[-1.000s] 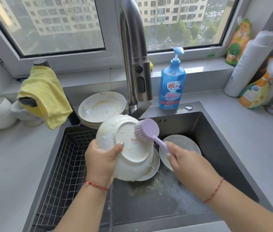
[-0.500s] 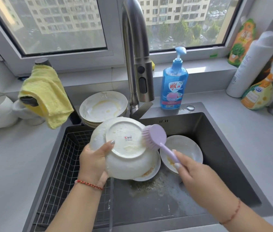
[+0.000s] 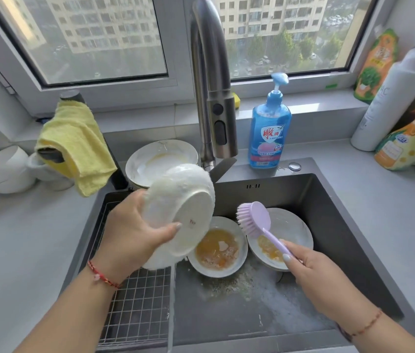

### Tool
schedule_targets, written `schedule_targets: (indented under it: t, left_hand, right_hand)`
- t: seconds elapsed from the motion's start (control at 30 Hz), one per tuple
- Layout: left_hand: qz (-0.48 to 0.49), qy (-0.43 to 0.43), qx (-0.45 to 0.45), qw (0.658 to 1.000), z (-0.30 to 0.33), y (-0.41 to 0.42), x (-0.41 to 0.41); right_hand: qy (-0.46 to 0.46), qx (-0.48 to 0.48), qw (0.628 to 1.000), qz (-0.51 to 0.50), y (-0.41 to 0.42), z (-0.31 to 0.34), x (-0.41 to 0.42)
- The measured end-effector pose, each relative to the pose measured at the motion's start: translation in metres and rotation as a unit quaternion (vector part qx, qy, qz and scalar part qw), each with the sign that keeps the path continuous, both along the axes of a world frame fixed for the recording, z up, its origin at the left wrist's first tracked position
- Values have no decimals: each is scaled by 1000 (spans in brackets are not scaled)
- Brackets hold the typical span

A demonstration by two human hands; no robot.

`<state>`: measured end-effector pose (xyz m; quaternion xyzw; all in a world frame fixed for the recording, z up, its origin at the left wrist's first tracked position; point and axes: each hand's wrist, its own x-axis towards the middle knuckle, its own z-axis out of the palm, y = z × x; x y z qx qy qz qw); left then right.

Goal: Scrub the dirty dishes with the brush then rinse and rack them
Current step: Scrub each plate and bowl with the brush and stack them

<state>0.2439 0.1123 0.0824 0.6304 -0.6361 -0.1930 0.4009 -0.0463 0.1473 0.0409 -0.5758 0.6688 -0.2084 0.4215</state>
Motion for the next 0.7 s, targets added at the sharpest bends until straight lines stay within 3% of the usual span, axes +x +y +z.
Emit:
schedule_targets:
  t: [0.07, 0.13, 0.23, 0.47, 0.7]
  left_hand:
    - [-56, -132, -48, 988, 5, 2, -2]
    - [-120, -266, -108, 950, 5, 3, -4]
    - [-149, -372, -190, 896, 2, -1, 1]
    - [-145, -432, -244, 856, -7, -21, 24]
    - [-144, -426, -244, 859, -18, -60, 48]
  right_hand:
    - [-7, 5, 1000, -1, -1, 1, 2]
    - [-11, 13, 1000, 1, -3, 1, 5]
    - [-5, 21, 1000, 6, -4, 1, 8]
    - [22, 40, 999, 22, -3, -2, 8]
    - [47, 38, 998, 30, -2, -2, 9]
